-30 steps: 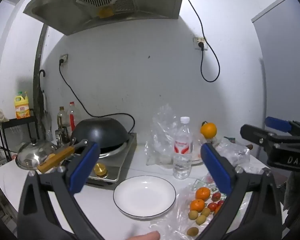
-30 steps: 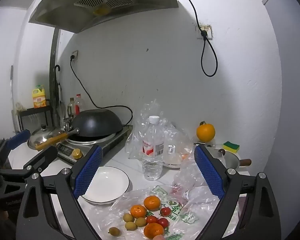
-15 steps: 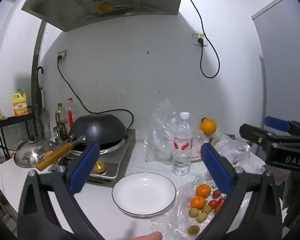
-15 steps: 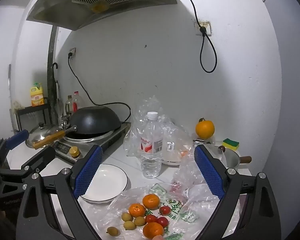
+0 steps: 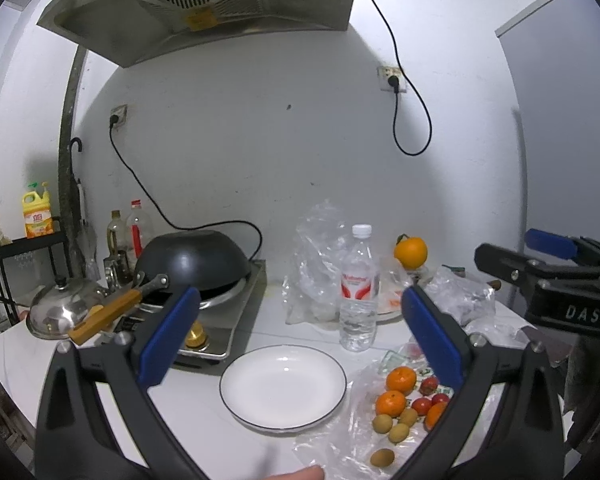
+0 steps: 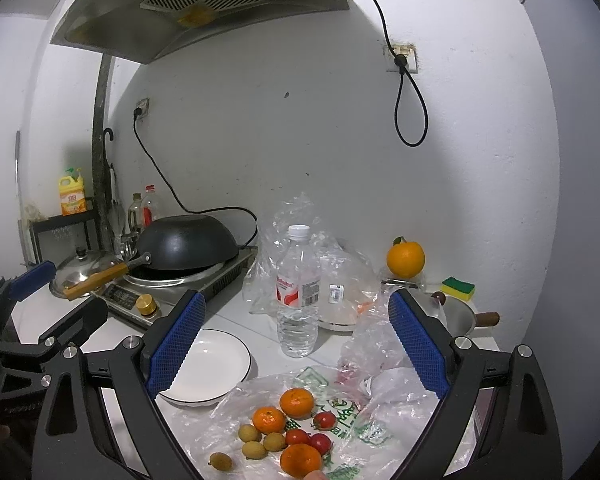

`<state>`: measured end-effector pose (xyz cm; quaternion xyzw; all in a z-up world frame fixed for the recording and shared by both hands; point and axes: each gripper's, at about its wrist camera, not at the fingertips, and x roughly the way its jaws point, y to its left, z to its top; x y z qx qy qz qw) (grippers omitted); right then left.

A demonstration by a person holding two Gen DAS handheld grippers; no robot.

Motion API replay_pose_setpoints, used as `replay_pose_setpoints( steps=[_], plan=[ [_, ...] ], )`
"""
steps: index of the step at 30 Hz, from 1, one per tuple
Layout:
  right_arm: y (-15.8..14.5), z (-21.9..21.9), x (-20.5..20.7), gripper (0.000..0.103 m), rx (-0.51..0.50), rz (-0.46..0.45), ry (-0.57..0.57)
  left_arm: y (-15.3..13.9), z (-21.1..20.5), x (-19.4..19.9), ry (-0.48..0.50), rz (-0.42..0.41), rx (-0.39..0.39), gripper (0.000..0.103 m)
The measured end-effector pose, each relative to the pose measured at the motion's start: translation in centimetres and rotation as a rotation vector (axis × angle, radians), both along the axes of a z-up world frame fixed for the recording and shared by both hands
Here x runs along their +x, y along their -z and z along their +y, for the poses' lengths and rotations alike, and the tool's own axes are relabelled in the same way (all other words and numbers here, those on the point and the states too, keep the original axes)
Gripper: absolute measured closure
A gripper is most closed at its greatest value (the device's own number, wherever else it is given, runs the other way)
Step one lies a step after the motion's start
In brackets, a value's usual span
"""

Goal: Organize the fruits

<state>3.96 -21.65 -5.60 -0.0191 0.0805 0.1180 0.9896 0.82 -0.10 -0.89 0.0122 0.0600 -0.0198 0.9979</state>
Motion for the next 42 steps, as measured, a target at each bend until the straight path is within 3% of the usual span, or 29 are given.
replay_pose_setpoints(
  steps=[42],
  plan=[
    [0.21, -0.68, 0.38, 0.008, 0.003, 0.027, 0.007, -0.35, -0.65, -0.15, 0.014, 0.004, 0.019, 0.001]
  ],
)
